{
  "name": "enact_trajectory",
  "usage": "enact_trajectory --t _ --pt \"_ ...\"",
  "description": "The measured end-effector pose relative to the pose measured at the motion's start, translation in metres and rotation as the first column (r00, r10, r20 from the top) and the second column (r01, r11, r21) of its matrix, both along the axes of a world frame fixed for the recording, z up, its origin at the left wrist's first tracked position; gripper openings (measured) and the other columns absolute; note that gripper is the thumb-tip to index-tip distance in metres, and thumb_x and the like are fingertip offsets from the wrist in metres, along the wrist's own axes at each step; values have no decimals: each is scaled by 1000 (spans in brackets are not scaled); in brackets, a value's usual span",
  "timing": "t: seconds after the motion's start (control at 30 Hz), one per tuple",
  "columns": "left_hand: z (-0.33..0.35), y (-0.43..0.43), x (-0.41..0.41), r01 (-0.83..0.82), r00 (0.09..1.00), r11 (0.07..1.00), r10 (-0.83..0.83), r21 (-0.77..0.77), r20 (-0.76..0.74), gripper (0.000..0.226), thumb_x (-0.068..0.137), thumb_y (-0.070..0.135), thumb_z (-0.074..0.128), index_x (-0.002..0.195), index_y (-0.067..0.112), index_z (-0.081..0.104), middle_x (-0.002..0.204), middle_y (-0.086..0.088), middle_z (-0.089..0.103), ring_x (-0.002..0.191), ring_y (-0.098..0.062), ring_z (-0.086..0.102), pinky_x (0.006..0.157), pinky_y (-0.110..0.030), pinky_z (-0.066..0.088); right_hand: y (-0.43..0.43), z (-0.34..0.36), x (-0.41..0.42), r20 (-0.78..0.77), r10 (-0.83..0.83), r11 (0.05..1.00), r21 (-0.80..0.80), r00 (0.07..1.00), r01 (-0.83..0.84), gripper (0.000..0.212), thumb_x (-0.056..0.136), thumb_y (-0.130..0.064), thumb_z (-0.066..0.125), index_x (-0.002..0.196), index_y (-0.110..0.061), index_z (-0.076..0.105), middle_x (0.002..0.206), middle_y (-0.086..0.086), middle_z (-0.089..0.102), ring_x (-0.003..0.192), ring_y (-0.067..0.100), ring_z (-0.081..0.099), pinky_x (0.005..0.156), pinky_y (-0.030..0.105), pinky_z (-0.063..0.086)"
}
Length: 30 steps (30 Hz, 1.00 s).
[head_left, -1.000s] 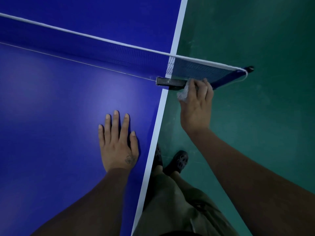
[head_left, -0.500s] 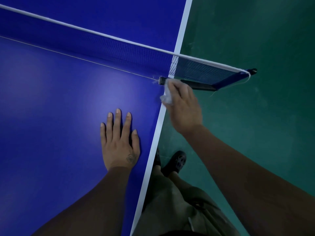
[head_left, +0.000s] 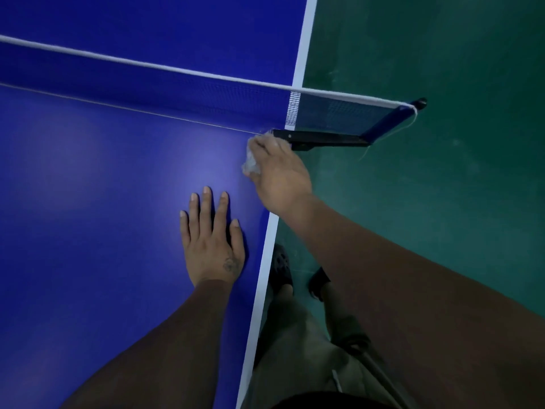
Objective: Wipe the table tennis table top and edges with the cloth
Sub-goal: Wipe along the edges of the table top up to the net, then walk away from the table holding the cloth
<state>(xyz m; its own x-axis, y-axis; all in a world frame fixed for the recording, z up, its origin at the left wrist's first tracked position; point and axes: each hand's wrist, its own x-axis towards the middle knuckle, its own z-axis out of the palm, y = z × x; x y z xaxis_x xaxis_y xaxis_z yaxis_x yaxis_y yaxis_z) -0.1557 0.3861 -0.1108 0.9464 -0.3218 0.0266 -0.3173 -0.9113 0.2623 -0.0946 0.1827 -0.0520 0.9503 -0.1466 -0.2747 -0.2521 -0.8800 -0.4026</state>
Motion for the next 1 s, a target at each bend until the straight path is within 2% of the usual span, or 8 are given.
enact_trajectory --t 0.13,0.23,0.37,0.47,0.57,0.7,0.83,1.0 --pt "5 0 2 4 999 1000 -3 23 -32 59 113 36 38 169 20 34 179 -6 21 168 -27 12 135 -54 10 -20 8 -41 -48 61 994 96 997 -56 54 110 -36 53 160 -21 41 161 -3 42 146 21 38 119 38 34" --pt "15 -3 1 9 996 1000 -7 19 -89 58 113 33 40 168 17 36 179 -8 21 167 -29 11 136 -53 7 -47 16 -102 -79 -99 947 299 992 118 50 109 -43 55 153 -21 52 152 -1 52 138 21 46 114 35 38" --pt "32 -11 -1 -40 965 999 35 -14 -259 59 113 32 52 167 14 37 179 -8 20 168 -28 7 136 -50 6 -71 19 -172 -203 -478 698 502 854 510 44 106 -44 61 145 -22 63 138 -5 64 123 13 64 106 30 51" --pt "49 -23 -10 -42 917 998 17 -53 -398 62 111 34 57 166 13 38 180 -6 18 168 -25 4 136 -44 9 -85 26 -216 -327 -598 492 571 731 658 44 105 -47 62 141 -22 66 133 -7 69 115 13 70 97 28 56" --pt "67 -36 -24 -55 854 993 -9 -107 -520 65 110 33 61 167 13 37 179 -3 21 167 -21 8 133 -34 11 -107 42 -246 -396 -584 387 632 709 672 31 105 -41 64 133 -27 68 126 -11 74 111 5 71 95 24 54" --pt "93 -52 -50 -225 730 962 63 -154 -680 63 108 29 65 164 11 41 169 -7 41 158 -24 37 129 -36 29 -142 69 -270 -408 -562 331 686 719 648 12 105 -38 64 116 -38 69 102 -20 79 93 -5 73 77 8 53" --pt "129 -74 -81 -449 576 865 86 -226 -813 56 106 18 68 159 12 48 155 -9 55 143 -25 54 113 -33 44 -177 96 -293 -402 -539 303 728 741 615 17 104 -41 61 120 -39 66 102 -22 79 94 -6 74 74 7 53" --pt "163 -110 -102 -367 576 899 17 -240 -817 51 105 30 69 153 26 53 140 6 62 134 -13 59 97 -13 46 -215 116 -326 -387 -554 268 755 737 598 36 91 -53 61 124 -40 66 109 -22 78 98 -4 74 80 10 56"
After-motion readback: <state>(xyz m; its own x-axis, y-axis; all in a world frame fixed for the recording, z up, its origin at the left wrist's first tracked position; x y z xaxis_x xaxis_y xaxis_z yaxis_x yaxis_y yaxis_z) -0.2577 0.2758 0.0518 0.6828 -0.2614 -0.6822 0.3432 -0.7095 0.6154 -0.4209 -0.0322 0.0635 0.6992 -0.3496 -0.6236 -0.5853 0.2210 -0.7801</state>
